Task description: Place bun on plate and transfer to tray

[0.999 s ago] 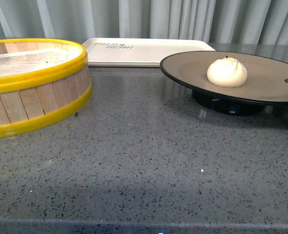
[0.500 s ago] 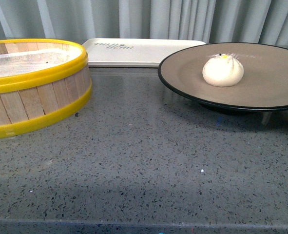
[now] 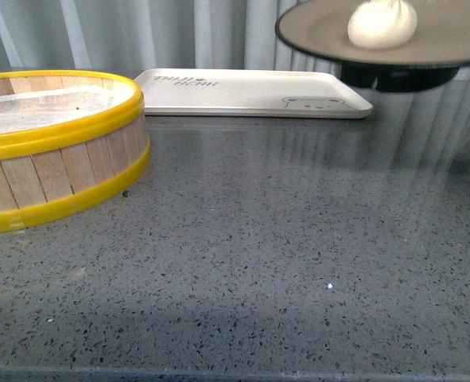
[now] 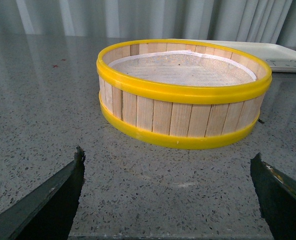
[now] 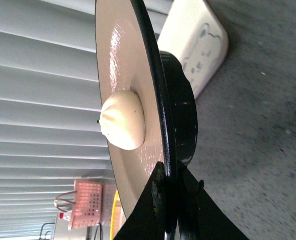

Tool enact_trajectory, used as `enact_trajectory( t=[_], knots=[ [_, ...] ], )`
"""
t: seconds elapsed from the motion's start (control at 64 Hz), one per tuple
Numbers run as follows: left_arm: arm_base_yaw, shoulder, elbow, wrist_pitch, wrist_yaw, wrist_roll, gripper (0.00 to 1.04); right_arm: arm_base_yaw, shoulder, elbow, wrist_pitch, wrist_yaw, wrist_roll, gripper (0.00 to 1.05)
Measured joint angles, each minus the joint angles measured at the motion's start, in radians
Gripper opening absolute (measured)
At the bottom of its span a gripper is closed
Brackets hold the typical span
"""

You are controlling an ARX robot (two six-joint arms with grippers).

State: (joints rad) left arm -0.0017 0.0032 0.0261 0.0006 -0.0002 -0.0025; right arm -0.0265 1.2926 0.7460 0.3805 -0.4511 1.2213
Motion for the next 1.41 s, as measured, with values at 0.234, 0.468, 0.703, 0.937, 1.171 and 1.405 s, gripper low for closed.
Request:
enact_trajectory(
  t=[0.234,0.468,0.703,0.937,1.171,1.405],
  knots=[
    [0.0,0.0,0.0,0.0,0.0,0.0,0.98,-0.014,0.119,0.146,0.071,-0.025,0.078,0.02],
    [0.0,0.0,0.0,0.0,0.0,0.0,0.98,-0.034,0.288,0.306,0.11,-0.011,0.199,0.02],
    [0.0,0.0,0.0,0.0,0.0,0.0,0.98,-0.024,0.481,0.555,-0.04,0.002,0.23,0.02],
    [0.0,0.0,0.0,0.0,0.0,0.0,0.98,0.005,0.702,0.911,-0.306,-0.006,0.158,0.02],
    [0.0,0.0,0.0,0.0,0.0,0.0,0.98,0.043,0.763,1.028,-0.362,-0.005,0.109,0.02],
    [0.0,0.0,0.0,0.0,0.0,0.0,0.98,0.077,0.846,1.128,-0.381,-0.019,0.103,0.02]
  ],
)
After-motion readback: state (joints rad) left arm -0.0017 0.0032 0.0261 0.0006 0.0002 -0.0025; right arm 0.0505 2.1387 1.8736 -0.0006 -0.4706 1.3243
